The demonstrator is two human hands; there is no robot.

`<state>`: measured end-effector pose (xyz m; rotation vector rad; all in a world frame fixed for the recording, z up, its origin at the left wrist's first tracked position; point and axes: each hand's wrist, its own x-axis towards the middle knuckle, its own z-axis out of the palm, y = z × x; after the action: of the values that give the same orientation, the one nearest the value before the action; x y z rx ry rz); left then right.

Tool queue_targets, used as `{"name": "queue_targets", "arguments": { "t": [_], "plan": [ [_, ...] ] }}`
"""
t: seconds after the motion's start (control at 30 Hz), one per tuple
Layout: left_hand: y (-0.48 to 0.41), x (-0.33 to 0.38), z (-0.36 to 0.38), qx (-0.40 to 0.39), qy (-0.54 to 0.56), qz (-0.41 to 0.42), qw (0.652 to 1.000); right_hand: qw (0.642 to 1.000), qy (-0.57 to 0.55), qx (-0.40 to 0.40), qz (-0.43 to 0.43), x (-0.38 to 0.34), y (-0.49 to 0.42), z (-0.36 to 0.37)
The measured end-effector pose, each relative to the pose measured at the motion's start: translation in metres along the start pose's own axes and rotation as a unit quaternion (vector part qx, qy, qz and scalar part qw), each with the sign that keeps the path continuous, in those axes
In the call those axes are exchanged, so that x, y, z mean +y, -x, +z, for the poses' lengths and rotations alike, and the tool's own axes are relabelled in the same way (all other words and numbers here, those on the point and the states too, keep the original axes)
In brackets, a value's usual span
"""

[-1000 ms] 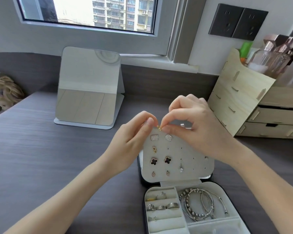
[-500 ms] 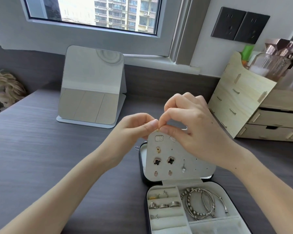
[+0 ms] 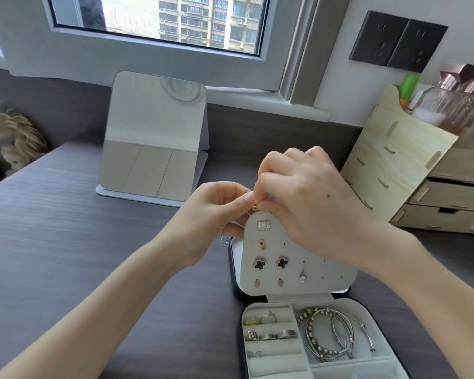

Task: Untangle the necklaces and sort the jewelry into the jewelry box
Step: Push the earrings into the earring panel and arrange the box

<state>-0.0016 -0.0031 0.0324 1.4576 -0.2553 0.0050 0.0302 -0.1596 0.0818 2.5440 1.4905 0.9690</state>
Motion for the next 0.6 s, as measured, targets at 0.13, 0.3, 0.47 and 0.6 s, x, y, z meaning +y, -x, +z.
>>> {"name": "queue_targets", "arguments": {
  "t": [0.13, 0.3, 0.47, 0.6],
  "plan": [
    [-0.001, 0.0, -0.001, -0.012, 0.003, -0.021, 1.0, 0.986, -0.145, -0.077, 0.043, 0.008, -0.007, -0.002],
    [-0.002, 0.0, 0.0, 0.0, 0.032, -0.042, 0.999, 0.955, -0.274, -0.078, 0.084, 0.01, -0.008, 0.01],
    [-0.004, -0.004, -0.002, -0.006, 0.083, -0.073, 0.994, 0.941, -0.32, -0.043, 0.102, 0.009, -0.009, 0.023],
    [-0.005, -0.006, -0.001, 0.001, 0.096, -0.091, 0.991, 0.933, -0.339, -0.028, 0.117, 0.008, -0.01, 0.031]
  ]
}}
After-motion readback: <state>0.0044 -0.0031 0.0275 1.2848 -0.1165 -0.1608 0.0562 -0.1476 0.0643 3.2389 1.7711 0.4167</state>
